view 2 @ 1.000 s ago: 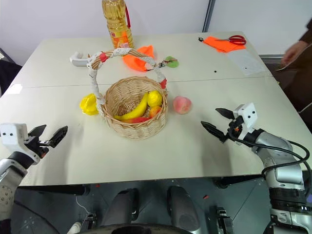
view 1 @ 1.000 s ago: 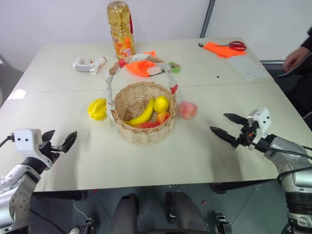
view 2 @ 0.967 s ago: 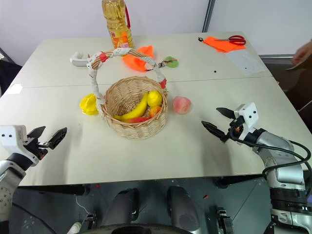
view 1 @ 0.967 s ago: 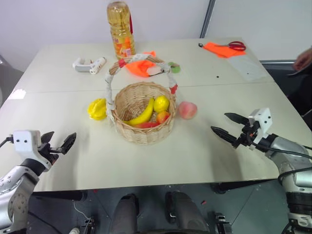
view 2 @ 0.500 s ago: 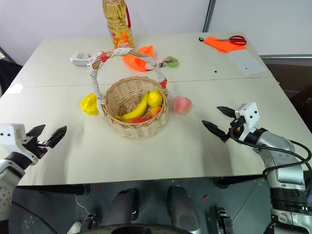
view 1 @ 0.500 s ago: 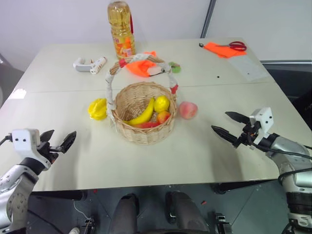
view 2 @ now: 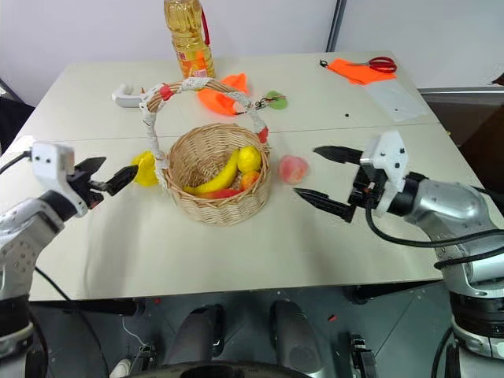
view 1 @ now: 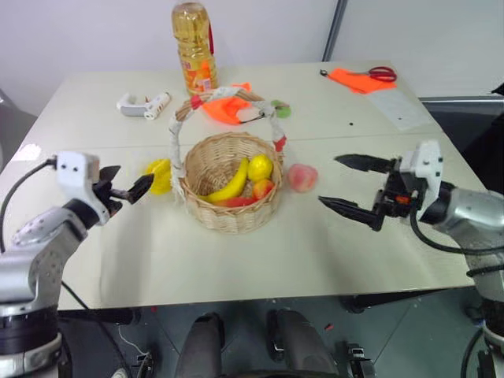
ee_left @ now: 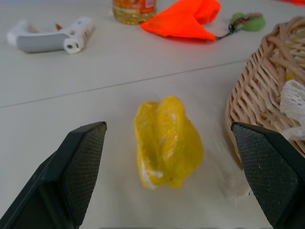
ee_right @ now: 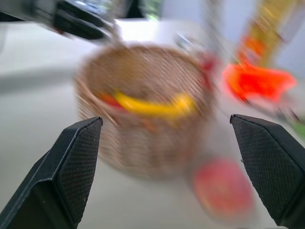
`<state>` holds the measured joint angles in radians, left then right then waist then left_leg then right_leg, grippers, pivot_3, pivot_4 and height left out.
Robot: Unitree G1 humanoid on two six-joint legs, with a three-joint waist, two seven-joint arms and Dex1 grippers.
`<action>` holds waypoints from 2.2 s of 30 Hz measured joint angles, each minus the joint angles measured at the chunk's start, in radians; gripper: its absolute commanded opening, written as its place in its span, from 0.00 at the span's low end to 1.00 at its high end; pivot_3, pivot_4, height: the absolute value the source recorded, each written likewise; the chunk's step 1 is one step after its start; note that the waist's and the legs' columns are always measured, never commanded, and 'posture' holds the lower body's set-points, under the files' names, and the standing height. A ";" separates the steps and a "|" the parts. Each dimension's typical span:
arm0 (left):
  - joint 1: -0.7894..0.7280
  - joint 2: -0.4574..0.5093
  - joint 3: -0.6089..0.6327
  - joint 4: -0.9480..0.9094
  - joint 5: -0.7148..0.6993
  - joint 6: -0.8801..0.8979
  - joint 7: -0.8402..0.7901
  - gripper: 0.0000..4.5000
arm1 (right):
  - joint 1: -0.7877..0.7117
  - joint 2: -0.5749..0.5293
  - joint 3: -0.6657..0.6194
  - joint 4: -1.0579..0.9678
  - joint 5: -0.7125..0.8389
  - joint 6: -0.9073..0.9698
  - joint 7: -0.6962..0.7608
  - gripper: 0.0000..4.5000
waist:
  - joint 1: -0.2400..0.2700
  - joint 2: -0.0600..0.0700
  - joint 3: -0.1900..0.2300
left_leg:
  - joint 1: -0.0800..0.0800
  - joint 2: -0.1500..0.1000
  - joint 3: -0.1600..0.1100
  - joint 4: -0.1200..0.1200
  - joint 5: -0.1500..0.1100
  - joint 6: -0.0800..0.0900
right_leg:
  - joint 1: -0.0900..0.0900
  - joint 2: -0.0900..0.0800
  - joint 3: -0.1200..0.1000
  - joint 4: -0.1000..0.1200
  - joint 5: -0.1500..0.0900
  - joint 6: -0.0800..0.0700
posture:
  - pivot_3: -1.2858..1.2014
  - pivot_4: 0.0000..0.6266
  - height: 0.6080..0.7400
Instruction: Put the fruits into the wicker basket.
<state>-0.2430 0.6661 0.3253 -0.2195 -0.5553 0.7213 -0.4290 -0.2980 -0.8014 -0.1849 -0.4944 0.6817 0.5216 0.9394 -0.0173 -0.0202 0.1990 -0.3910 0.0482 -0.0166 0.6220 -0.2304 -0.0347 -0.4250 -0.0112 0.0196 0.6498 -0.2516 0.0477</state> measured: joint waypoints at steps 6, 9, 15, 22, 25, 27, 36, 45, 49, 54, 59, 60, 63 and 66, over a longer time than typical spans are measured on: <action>-0.117 -0.002 -0.096 0.104 0.052 0.051 0.000 1.00 | -0.043 0.023 0.064 -0.082 0.042 0.060 -0.052 0.99 | 0.004 -0.001 0.000 | -0.001 0.000 0.000 0.001 0.000 0.000 | 0.000 0.000 0.000 0.000 0.000 0.001 | 0.52 0.24 1.00; -0.158 -0.003 -0.133 0.142 0.086 0.055 -0.002 1.00 | -0.048 0.029 0.077 -0.101 0.049 0.067 -0.066 0.99 | 0.004 -0.001 0.000 | -0.001 0.000 0.000 0.001 0.000 0.000 | 0.000 0.000 0.000 0.000 0.000 0.001 | 0.52 0.24 1.00; -0.202 -0.012 -0.207 0.196 0.154 0.054 -0.009 1.00 | -0.045 0.034 0.095 -0.107 0.048 0.071 -0.078 0.99 | 0.003 -0.001 0.000 | -0.001 0.000 0.000 0.001 0.000 0.000 | 0.000 0.000 0.000 0.000 0.000 0.001 | 0.52 0.24 1.00; -0.217 -0.046 -0.160 0.217 0.143 0.085 0.008 1.00 | -0.033 0.034 0.096 -0.110 0.047 0.071 -0.079 0.99 | 0.003 -0.001 0.000 | -0.001 0.000 0.000 0.001 0.000 0.000 | 0.000 0.000 0.000 0.000 0.000 0.001 | 0.52 0.24 1.00; -0.217 -0.051 -0.136 0.217 0.130 0.110 0.017 1.00 | -0.031 0.034 0.097 -0.110 0.047 0.071 -0.079 0.99 | 0.003 -0.001 0.000 | -0.001 0.000 0.000 0.001 0.000 0.000 | 0.000 0.000 0.000 0.000 0.000 0.001 | 0.52 0.24 1.00; -0.215 -0.053 -0.132 0.217 0.129 0.126 0.018 1.00 | -0.031 0.034 0.097 -0.110 0.046 0.070 -0.079 0.99 | 0.004 -0.001 0.000 | -0.001 0.000 0.000 0.001 0.000 0.000 | 0.000 0.000 0.000 0.000 0.000 0.001 | 0.52 0.24 1.00; -0.223 -0.100 -0.131 0.256 0.130 0.137 0.020 0.50 | -0.044 0.035 0.102 -0.110 0.039 0.067 -0.077 1.00 | 0.004 -0.001 0.000 | -0.001 0.000 0.000 0.001 0.000 0.000 | 0.000 0.000 0.000 0.001 0.001 0.001 | 0.52 0.24 1.00; -0.118 -0.004 -0.014 0.177 0.114 0.117 -0.017 0.50 | -0.045 0.032 0.099 -0.113 0.039 0.067 -0.086 1.00 | -0.006 -0.001 0.000 | -0.001 0.001 0.000 -0.001 0.000 0.000 | -0.001 0.000 0.000 0.001 0.003 -0.002 | 0.52 0.24 1.00; 0.015 0.041 0.156 -0.014 -0.038 0.104 -0.163 0.50 | -0.047 0.028 0.090 -0.110 0.039 0.067 -0.084 1.00 | 0.005 -0.002 0.000 | -0.002 0.001 0.000 0.000 0.000 0.000 | -0.002 -0.001 0.000 0.000 0.002 -0.004 | 0.52 0.24 1.00; 0.078 0.110 0.241 -0.310 -0.405 0.262 -0.265 0.50 | -0.077 0.012 0.089 -0.066 0.027 0.047 -0.052 1.00 | 0.008 -0.003 0.000 | -0.002 0.000 0.001 0.006 0.000 0.000 | 0.001 -0.003 0.000 0.000 -0.002 -0.003 | 0.52 0.24 1.00; -0.063 0.070 0.045 -0.426 -0.505 0.300 -0.168 0.50 | -0.125 0.013 0.094 -0.038 0.023 0.036 -0.039 1.00 | 0.006 -0.004 0.000 | -0.002 -0.001 0.001 0.008 0.000 0.000 | 0.003 -0.002 0.001 0.000 -0.001 -0.003 | 0.52 0.24 1.00; -0.090 0.057 0.005 -0.430 -0.501 0.300 -0.147 0.50 | -0.132 0.014 0.097 -0.036 0.020 0.035 -0.038 1.00 | 0.005 -0.004 0.000 | -0.002 -0.001 0.001 0.008 0.000 0.000 | 0.003 -0.002 0.001 0.000 -0.001 -0.002 | 0.52 0.24 1.00; -0.162 0.024 -0.122 -0.412 -0.442 0.290 -0.090 0.50 | -0.134 0.014 0.098 -0.029 0.010 0.034 -0.040 1.00 | 0.002 -0.004 0.000 | -0.001 0.000 0.001 0.007 -0.001 0.001 | 0.002 0.000 0.002 0.000 0.001 0.000 | 0.52 0.24 1.00; -0.197 -0.005 -0.215 -0.357 -0.354 0.259 -0.062 0.50 | -0.130 0.013 0.096 -0.031 0.008 0.036 -0.049 1.00 | 0.001 -0.004 0.000 | -0.001 0.001 0.001 0.006 -0.002 0.004 | 0.001 0.002 0.002 0.001 0.003 -0.001 | 0.52 0.24 1.00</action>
<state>-0.4398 0.6607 0.1108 -0.5768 -0.9098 0.9799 -0.4915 -0.4278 -0.7884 -0.0884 -0.5250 0.6901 0.5571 0.8902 -0.0165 -0.0239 0.1991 -0.3924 0.0490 -0.0156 0.6282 -0.2326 -0.0308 -0.4242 -0.0094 0.0219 0.6506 -0.2484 0.0463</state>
